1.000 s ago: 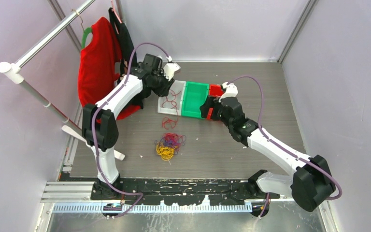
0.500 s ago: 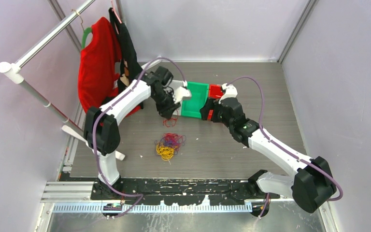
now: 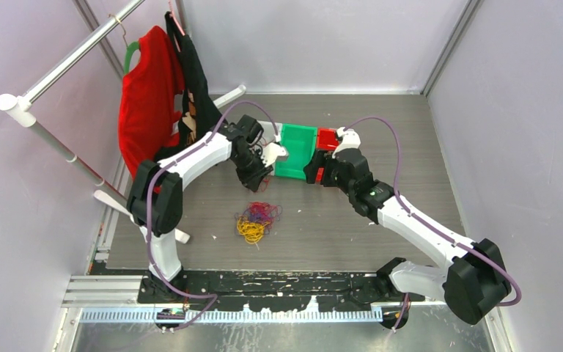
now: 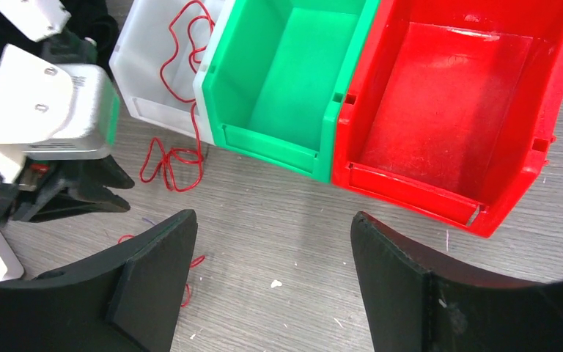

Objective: Untangle the cables
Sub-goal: Place the cable in the bin.

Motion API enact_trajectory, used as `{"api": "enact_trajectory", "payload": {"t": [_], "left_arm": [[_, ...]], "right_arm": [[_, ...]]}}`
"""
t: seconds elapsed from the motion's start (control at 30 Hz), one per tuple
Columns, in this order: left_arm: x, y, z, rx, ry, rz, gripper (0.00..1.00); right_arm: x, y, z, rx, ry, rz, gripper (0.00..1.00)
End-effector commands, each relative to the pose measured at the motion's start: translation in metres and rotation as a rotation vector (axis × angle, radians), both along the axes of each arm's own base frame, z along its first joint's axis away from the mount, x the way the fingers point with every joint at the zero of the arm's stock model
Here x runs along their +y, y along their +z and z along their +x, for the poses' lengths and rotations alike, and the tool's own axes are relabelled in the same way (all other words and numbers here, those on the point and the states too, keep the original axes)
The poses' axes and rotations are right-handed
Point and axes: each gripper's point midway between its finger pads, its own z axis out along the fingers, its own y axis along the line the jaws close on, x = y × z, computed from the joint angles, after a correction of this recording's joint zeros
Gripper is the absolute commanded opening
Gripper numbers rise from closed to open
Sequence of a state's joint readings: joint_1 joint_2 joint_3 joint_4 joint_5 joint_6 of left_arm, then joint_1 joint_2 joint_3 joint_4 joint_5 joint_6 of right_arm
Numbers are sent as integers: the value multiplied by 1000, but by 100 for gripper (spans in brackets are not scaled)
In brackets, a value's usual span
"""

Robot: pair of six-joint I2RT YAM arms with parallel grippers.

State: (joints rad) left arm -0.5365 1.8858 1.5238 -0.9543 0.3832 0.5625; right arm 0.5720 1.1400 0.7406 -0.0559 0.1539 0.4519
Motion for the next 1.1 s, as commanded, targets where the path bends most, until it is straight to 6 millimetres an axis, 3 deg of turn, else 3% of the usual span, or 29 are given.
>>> {"api": "enact_trajectory", "payload": {"t": [0.0,0.27,0.4,0.57,0.6,0.67,0.77,0.93,1.07], "left_arm": [[0,-10,19,-67,105,-26,25],[6,-26,37,-85,261,-68,24],[-1,-34,30,-49,261,-105,33],[-1,-48,36,-53,284,-97,33],[-1,-47,37,-58,285,-97,31],[-1,-43,36,-67,283,-101,18],[-1,-24,36,-105,267,-126,1],[-4,33,31,-151,247,-197,0],[-6,77,42,-244,251,-244,0]], "right_arm": [[4,27,5,-53,3,50,81],[6,28,4,-47,7,58,80],[9,31,4,-44,17,71,78],[13,34,4,-36,25,84,76],[14,36,4,-34,29,87,75],[14,38,4,-34,30,90,73],[14,41,3,-38,30,99,70],[17,41,3,-29,35,112,66],[17,43,2,-31,37,116,65]]}}
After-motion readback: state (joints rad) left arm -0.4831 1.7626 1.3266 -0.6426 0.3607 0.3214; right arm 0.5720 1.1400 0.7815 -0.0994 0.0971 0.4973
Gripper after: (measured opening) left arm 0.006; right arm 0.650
